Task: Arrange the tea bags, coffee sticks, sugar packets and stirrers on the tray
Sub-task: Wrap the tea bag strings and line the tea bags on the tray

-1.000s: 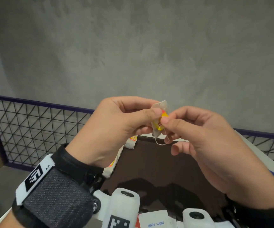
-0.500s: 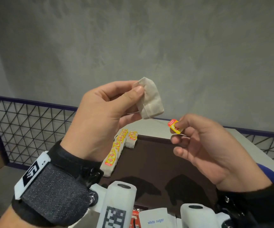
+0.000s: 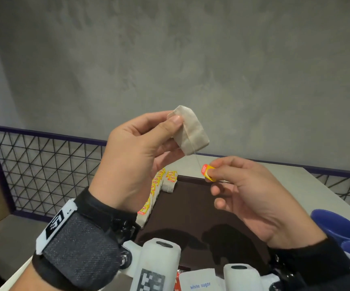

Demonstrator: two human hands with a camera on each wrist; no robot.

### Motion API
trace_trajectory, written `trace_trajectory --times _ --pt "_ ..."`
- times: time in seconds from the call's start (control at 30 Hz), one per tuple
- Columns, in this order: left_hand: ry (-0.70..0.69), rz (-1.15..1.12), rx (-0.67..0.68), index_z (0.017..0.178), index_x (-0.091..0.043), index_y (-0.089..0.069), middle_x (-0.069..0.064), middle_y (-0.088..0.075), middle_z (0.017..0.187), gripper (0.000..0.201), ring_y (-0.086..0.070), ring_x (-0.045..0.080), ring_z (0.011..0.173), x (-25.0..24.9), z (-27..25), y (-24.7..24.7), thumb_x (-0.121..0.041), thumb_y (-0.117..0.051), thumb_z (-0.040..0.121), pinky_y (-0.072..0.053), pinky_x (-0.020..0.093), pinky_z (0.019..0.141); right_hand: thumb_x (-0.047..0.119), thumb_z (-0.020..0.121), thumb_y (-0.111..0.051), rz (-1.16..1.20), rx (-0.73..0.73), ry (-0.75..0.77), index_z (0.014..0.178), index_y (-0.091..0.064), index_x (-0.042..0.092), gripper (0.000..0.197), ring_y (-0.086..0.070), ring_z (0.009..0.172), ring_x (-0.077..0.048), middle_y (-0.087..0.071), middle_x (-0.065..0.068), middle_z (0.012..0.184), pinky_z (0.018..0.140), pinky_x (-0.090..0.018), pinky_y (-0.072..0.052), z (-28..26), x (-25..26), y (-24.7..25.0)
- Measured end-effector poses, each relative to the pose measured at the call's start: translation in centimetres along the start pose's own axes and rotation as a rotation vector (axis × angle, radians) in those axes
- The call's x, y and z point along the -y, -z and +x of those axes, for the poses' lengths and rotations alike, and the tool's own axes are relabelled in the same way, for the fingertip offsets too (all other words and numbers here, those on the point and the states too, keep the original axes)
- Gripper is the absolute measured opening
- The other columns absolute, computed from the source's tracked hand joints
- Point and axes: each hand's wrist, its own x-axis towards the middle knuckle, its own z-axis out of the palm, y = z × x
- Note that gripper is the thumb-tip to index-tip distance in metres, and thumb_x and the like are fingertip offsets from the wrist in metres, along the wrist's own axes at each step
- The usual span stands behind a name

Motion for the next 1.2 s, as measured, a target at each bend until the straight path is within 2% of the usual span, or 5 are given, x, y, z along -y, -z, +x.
trace_trajectory --times 0.33,0.47,0.77,0.97,1.2 --pt "0.121 0.388 0.269 0.091 -0.008 -0.078 0.016 -0.077 0.089 0.017 -0.070 0.024 0.079 1.7 -0.6 -0.2 -0.022 -0.075 0.081 -0.056 0.047 0.084 0.007 0.074 -0.073 0.279 0.069 0.073 0.098 -0.074 0.004 0.024 -0.062 0.060 -0.011 -0.070 -0.008 0.079 0.053 -0.020 -0.055 0.0 1.2 1.0" --pt "0.141 0.407 0.278 0.092 -0.007 -0.077 0.012 -0.077 0.083 0.010 -0.069 0.018 0.068 1.9 -0.6 -0.1 -0.015 -0.073 0.086 -0.057 0.030 0.063 0.007 0.073 -0.073 0.343 0.164 0.036 0.086 -0.082 0.011 0.016 -0.058 0.059 -0.010 -0.068 -0.004 0.075 0.052 -0.019 -0.053 -0.2 1.6 1.4" --pt "0.095 0.439 0.291 0.115 -0.012 -0.065 0.007 -0.071 0.069 0.050 -0.064 0.017 0.057 2.0 -0.4 0.3 -0.026 -0.081 0.070 -0.049 0.026 0.055 0.007 0.078 -0.073 0.003 0.209 0.220 0.102 -0.077 0.001 0.026 -0.064 0.068 -0.016 -0.071 -0.014 0.085 0.059 -0.023 -0.055 -0.6 1.5 1.9" --pt "0.100 0.470 0.316 0.096 -0.007 -0.066 0.003 -0.059 0.059 0.005 -0.053 0.015 0.051 2.0 -0.3 0.4 -0.011 -0.066 0.095 -0.044 0.028 0.050 0.006 0.067 -0.078 -0.133 0.196 0.324 0.106 -0.076 0.007 0.039 -0.069 0.071 -0.018 -0.071 -0.013 0.083 0.062 -0.023 -0.055 -1.1 2.1 2.3" --pt "0.084 0.472 0.340 0.097 -0.003 -0.065 0.012 -0.054 0.063 0.007 -0.046 0.018 0.053 1.9 -0.3 0.5 -0.010 -0.062 0.097 -0.041 0.022 0.048 0.013 0.065 -0.082 -0.205 0.201 0.304 0.103 -0.075 0.009 0.038 -0.065 0.062 -0.016 -0.071 -0.013 0.077 0.057 -0.023 -0.052 -1.2 1.8 1.6"
